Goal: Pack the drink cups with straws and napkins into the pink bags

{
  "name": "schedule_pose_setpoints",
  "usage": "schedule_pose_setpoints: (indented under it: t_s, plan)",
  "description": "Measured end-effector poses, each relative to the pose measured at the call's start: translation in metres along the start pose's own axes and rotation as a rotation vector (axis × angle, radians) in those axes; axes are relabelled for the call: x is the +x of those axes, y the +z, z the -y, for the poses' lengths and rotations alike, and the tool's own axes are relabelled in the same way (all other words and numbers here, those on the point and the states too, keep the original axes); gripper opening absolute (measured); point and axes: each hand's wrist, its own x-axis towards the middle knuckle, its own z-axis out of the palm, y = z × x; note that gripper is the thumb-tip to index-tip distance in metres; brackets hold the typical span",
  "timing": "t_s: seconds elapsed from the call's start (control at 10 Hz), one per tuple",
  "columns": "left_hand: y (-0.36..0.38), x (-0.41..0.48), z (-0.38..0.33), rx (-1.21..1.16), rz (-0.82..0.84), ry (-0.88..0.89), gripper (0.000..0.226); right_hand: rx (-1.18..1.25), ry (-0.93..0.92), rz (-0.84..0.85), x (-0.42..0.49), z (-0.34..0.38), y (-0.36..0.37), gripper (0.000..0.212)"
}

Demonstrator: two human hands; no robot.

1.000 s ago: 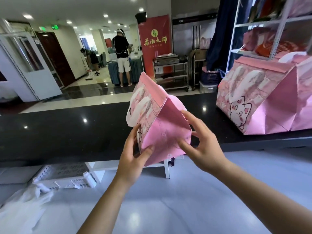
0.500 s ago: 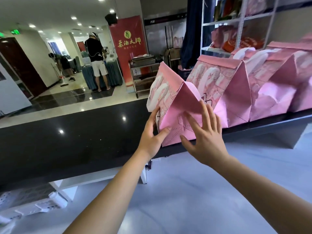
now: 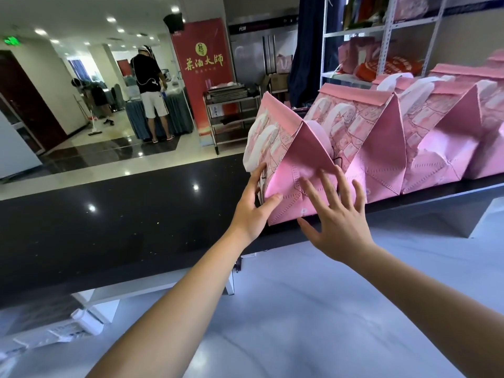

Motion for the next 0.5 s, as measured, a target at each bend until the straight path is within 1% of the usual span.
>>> schedule_pose_setpoints:
  t_s: [0.2, 0.4, 0.5]
  plan:
    - [-0.003, -0.003, -0.001, 0.010, 0.022, -0.002, 0.070, -0.026, 0.017, 0.039, -0.002, 0.006, -0.004, 0.080]
    - [-0.010, -0.015, -0.007, 0.134, 0.058, 0.005, 0.080, -0.010, 0.011, 0.107, -0.008, 0.007, -0.012, 0.079]
    - [-0.019, -0.025, -0.008, 0.223, 0.064, -0.019, 0.085, 0.009, 0.022, 0.147, -0.011, 0.010, -0.020, 0.079]
